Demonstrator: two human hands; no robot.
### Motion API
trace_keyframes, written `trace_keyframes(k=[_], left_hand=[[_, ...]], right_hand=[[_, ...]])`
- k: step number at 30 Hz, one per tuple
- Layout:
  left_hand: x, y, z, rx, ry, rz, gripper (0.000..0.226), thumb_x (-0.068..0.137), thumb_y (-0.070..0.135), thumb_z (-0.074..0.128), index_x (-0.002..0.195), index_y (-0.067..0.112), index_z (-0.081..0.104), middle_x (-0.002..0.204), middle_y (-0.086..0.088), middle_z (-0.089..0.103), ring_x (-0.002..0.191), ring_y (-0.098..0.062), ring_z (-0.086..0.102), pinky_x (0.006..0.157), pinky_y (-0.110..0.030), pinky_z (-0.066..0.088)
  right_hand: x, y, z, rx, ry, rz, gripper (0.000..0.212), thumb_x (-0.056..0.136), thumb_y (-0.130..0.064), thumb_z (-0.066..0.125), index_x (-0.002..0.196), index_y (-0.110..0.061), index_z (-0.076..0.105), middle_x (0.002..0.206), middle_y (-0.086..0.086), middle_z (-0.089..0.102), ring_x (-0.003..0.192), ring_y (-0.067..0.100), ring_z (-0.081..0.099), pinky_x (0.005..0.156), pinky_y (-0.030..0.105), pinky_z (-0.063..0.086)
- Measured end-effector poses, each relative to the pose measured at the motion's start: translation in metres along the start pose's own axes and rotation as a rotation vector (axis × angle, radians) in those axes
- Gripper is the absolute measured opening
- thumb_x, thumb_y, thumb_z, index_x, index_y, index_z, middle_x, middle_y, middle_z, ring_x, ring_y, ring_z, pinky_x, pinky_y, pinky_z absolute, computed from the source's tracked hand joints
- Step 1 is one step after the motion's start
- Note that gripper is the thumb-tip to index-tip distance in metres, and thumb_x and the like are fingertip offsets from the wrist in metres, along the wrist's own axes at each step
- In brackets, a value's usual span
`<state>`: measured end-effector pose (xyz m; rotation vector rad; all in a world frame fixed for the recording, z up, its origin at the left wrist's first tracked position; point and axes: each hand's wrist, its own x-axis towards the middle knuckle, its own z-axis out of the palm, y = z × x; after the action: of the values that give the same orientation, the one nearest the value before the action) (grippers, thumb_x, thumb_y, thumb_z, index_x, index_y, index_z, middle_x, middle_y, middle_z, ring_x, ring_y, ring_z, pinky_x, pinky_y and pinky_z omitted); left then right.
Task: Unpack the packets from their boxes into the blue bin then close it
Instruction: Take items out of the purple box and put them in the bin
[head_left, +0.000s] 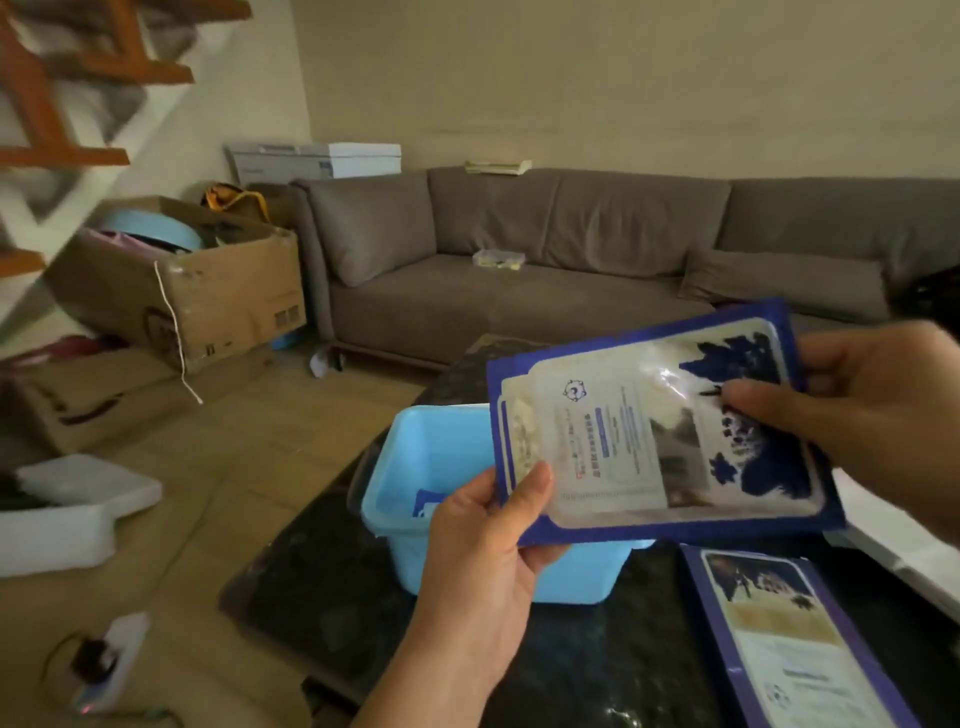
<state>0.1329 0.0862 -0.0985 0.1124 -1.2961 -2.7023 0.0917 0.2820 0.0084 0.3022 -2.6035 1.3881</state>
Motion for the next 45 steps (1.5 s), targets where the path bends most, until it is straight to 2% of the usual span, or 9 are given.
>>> trace_keyframes(k=[4,6,12,20,27,32,37,41,45], left_hand=[[0.012,0.013,-0.027,0.372,0.353,0.507,0.031,0.082,0.04,0.071,0.11,0.029,0.064,0.108,0.003,0.074,0.101,-0.015,0.072,0.079,-0.033,0.06],[0.02,0.022,-0.04,0.447,0.45,0.695,0.017,0.092,0.021,0.067,0.106,0.03,0.062,0.106,0.006,0.074,0.104,-0.009,0.069,0.088,-0.028,0.056],[0.041,0.03,-0.068,0.488,0.637,0.53,0.021,0.095,0.013,0.06,0.108,0.029,0.065,0.115,0.012,0.067,0.106,-0.001,0.062,0.08,-0.014,0.045],[0.045,0.036,-0.073,0.373,0.616,0.485,0.019,0.093,0.009,0.062,0.092,0.028,0.068,0.103,0.009,0.073,0.1,-0.003,0.068,0.082,-0.018,0.048],[0.044,0.04,-0.071,0.251,0.596,0.521,0.016,0.093,0.007,0.062,0.091,0.021,0.068,0.098,0.006,0.076,0.094,-0.002,0.071,0.076,-0.015,0.051],[0.041,0.045,-0.072,0.18,0.61,0.587,0.026,0.095,0.004,0.056,0.082,0.025,0.066,0.095,0.002,0.077,0.096,-0.011,0.072,0.087,-0.028,0.052],[0.041,0.044,-0.07,0.149,0.599,0.624,0.027,0.094,0.001,0.055,0.082,0.023,0.066,0.092,0.001,0.077,0.095,-0.014,0.073,0.089,-0.033,0.055],[0.039,0.041,-0.069,0.114,0.588,0.831,0.027,0.091,-0.002,0.053,0.082,0.021,0.066,0.088,-0.005,0.074,0.091,-0.022,0.072,0.086,-0.035,0.056],[0.023,0.028,-0.055,0.473,0.368,1.244,0.018,0.09,-0.004,0.05,0.095,0.01,0.059,0.092,-0.013,0.065,0.089,-0.036,0.063,0.082,-0.042,0.05]], right_hand=[[0.051,-0.004,0.026,-0.054,-0.088,0.109,0.01,0.083,-0.024,0.073,0.087,-0.016,0.071,0.063,0.003,0.074,0.052,0.019,0.071,0.064,0.035,0.056],[0.075,0.011,0.048,-0.038,-0.166,0.214,0.016,0.086,-0.021,0.072,0.094,-0.008,0.069,0.064,0.005,0.074,0.055,0.02,0.071,0.064,0.037,0.058],[0.094,0.028,0.109,-0.12,-0.396,0.359,0.014,0.09,-0.021,0.068,0.098,-0.01,0.067,0.083,0.009,0.077,0.074,0.021,0.076,0.076,0.04,0.062],[0.09,0.039,0.16,-0.065,-0.488,0.569,0.026,0.093,-0.008,0.063,0.118,-0.002,0.06,0.099,0.013,0.07,0.073,0.023,0.069,0.05,0.033,0.058],[0.087,0.047,0.171,-0.124,-0.593,0.65,0.033,0.091,-0.023,0.069,0.12,-0.012,0.059,0.11,0.013,0.07,0.104,0.03,0.066,0.093,0.05,0.054],[0.082,0.046,0.163,-0.212,-0.714,0.652,0.017,0.092,-0.03,0.067,0.103,-0.02,0.06,0.105,0.008,0.068,0.094,0.023,0.065,0.092,0.042,0.055],[0.077,0.041,0.166,-0.287,-0.787,0.659,0.026,0.093,-0.031,0.065,0.117,-0.02,0.061,0.103,0.005,0.07,0.093,0.022,0.068,0.076,0.033,0.059],[0.074,0.039,0.169,-0.364,-0.776,0.625,0.033,0.092,-0.037,0.066,0.12,-0.022,0.061,0.111,0.005,0.069,0.103,0.023,0.066,0.095,0.038,0.054],[0.067,0.023,0.159,-0.588,-0.701,0.388,0.049,0.092,-0.045,0.062,0.131,-0.016,0.058,0.124,0.003,0.065,0.116,0.023,0.06,0.104,0.036,0.046]])
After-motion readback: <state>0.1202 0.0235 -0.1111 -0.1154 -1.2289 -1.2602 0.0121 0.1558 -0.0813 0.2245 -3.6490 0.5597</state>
